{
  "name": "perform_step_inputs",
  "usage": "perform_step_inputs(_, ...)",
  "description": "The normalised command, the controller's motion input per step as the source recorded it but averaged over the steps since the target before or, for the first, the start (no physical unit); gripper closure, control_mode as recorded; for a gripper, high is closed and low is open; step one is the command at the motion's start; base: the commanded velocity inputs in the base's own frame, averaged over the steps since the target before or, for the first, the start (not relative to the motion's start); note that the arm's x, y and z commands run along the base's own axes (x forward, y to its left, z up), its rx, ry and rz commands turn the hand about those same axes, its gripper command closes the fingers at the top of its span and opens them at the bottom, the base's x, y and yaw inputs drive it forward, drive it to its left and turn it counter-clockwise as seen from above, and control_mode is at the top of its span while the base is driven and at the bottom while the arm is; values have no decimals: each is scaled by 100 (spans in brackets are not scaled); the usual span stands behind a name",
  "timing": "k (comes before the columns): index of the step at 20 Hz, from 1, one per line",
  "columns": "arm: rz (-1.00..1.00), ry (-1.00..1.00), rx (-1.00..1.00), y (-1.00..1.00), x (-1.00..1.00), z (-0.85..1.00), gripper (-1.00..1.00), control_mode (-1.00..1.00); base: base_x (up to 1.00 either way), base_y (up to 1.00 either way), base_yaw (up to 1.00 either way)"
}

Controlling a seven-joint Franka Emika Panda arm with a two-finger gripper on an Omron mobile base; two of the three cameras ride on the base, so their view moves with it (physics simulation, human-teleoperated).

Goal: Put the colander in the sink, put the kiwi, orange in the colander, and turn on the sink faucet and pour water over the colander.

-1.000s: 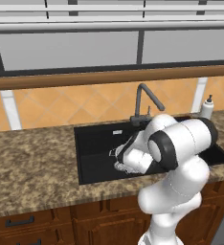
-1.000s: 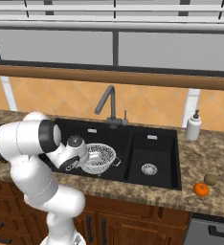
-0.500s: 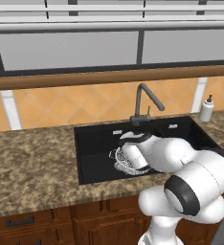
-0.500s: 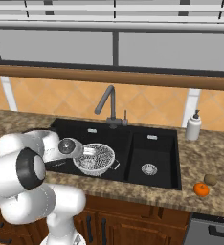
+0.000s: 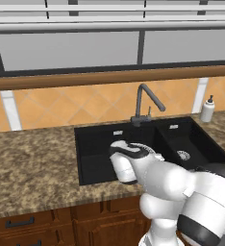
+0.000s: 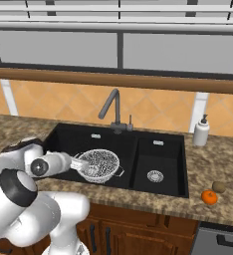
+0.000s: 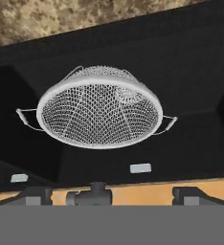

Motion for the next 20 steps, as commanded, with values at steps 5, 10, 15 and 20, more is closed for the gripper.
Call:
perform_step_inputs(5,-3,18,9,-33,-15,100,-100,-100,0,0,0)
perform_step_inputs(10,0,-2,14,-19,-51,100,-100,-100,0,0,0)
perform_step_inputs(15,-3,-35,22,-9,-79,100,-100,-100,0,0,0)
perform_step_inputs(20,-1,-16,21,-2,-64,100,-100,-100,0,0,0)
